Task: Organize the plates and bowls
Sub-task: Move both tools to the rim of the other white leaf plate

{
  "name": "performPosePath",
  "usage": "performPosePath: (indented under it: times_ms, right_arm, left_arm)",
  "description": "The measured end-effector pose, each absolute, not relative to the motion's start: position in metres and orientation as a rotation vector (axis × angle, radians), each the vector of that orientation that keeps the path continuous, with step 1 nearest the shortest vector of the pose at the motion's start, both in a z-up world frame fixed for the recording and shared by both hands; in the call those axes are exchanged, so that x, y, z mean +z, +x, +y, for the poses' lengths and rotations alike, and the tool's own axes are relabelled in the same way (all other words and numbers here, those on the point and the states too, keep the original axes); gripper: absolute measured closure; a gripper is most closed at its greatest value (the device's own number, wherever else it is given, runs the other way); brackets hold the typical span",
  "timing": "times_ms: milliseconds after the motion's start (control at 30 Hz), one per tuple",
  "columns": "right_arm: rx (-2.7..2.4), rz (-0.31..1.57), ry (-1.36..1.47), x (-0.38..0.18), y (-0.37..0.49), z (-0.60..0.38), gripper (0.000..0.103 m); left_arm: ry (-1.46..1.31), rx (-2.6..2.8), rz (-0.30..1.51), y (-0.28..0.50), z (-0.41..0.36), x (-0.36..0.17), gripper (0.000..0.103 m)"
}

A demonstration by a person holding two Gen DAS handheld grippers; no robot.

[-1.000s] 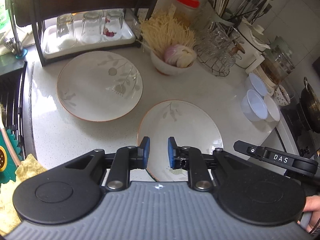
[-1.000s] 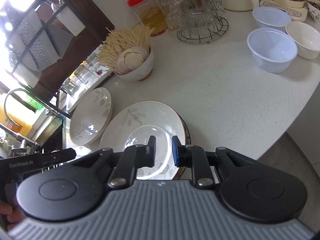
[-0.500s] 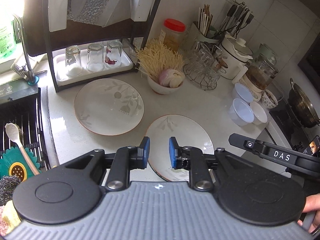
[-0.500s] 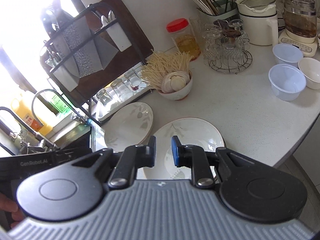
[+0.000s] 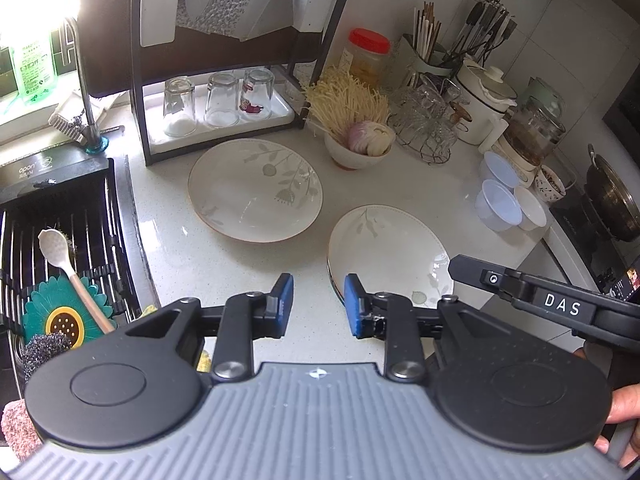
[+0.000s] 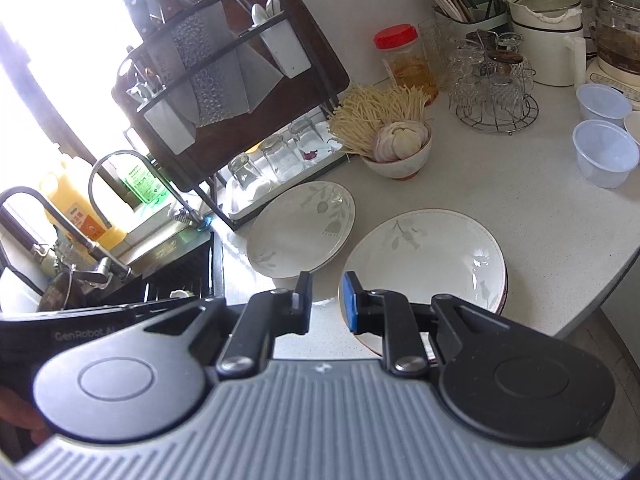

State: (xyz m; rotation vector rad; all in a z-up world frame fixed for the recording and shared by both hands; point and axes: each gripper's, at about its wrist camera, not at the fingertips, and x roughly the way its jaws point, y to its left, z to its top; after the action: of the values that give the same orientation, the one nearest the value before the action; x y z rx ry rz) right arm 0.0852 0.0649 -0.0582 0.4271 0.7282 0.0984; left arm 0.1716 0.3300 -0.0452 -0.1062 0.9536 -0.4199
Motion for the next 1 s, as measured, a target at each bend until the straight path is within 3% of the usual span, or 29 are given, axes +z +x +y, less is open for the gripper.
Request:
performPosePath:
  times_ms: [467, 767, 800, 833, 900, 1000]
  right_arm:
    - [0.164, 0.784, 0.362, -0.076, 0.155, 0.037, 0.082]
    - [0.241, 0.825, 0.364, -0.088, 0.213, 0.027, 0.082]
    - [0.241, 0.829, 0.366, -0.089, 0.219, 0.026, 0.077]
    - [0.240, 0.832, 0.371, -0.091, 0.225, 0.024, 0.061]
    - [0.251, 0.822, 0.388, -0.095, 0.235, 0.020, 0.038]
    - [0.288, 0.825, 0.366, -0.100, 0.252, 0.021, 0.038]
  left_arm:
    - [-0.153, -0.287, 1.012, 0.229, 0.313, -0.073, 0.064]
    - [-0.179, -0.178, 1.028, 0.276, 0.313, -0.086, 0.051]
    - [-0.183, -0.167, 1.029, 0.281, 0.313, -0.088, 0.050]
    - [-0.190, -0.156, 1.031, 0.285, 0.314, -0.090, 0.048]
    - [-0.204, -0.134, 1.045, 0.295, 0.316, -0.096, 0.046]
    - [-0.240, -0.106, 1.068, 0.307, 0.320, -0.105, 0.045]
